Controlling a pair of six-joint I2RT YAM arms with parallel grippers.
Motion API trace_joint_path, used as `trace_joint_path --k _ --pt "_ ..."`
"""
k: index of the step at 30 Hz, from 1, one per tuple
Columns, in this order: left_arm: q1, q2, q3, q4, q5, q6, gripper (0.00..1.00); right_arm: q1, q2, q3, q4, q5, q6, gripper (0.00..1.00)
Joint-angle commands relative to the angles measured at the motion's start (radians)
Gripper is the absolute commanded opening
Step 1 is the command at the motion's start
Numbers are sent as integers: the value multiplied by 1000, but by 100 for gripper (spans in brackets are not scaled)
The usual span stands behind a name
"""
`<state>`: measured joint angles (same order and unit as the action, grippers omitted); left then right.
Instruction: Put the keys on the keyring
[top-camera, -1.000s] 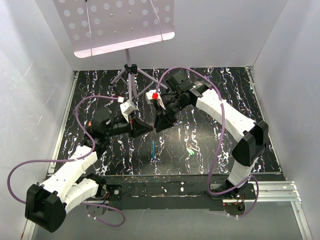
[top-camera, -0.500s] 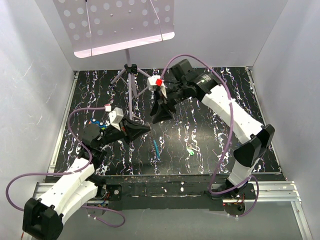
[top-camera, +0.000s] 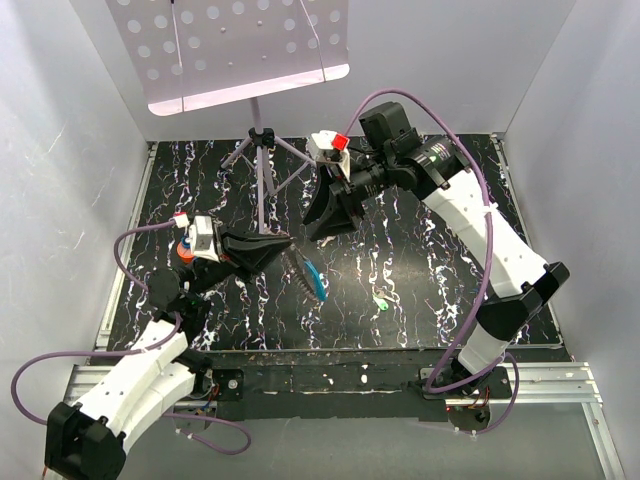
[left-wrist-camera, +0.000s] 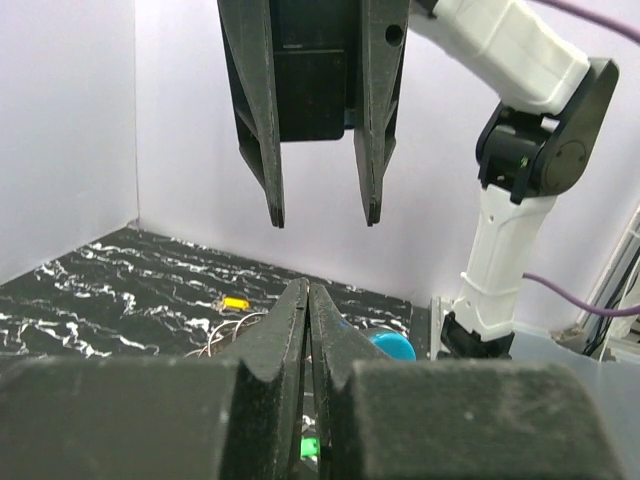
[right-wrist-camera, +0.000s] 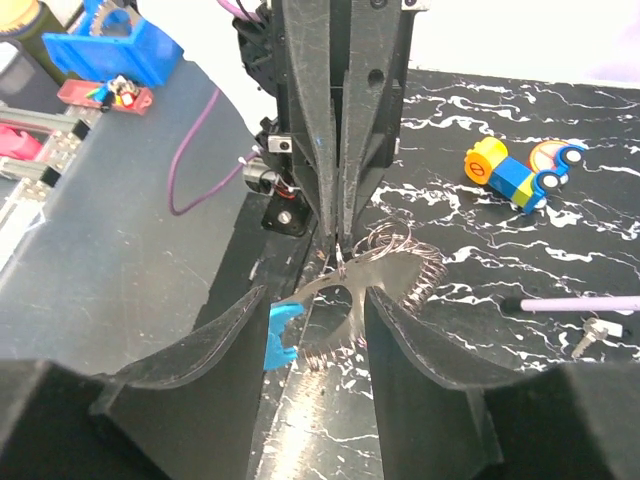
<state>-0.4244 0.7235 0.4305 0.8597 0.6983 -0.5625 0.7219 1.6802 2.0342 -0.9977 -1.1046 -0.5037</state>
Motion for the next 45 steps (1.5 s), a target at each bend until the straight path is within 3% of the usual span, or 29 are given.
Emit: trace_joint_path --k 1,22,37,40,44,45 --pt "1 14 23 131 -54 -51 0 -1 -7 38 11 -60 71 50" --pt "1 77 50 196 -59 -77 0 19 67 54 85 -6 148 45" --pt "1 59 44 182 -79 -73 0 42 59 31 70 -11 106 32" --pt "1 54 40 180 -85 -73 0 51 61 26 64 -6 93 26" --pt "1 47 39 162 -92 -63 0 54 59 24 53 -6 76 1" --pt "1 44 34 153 -95 -60 0 56 58 26 50 0 71 1"
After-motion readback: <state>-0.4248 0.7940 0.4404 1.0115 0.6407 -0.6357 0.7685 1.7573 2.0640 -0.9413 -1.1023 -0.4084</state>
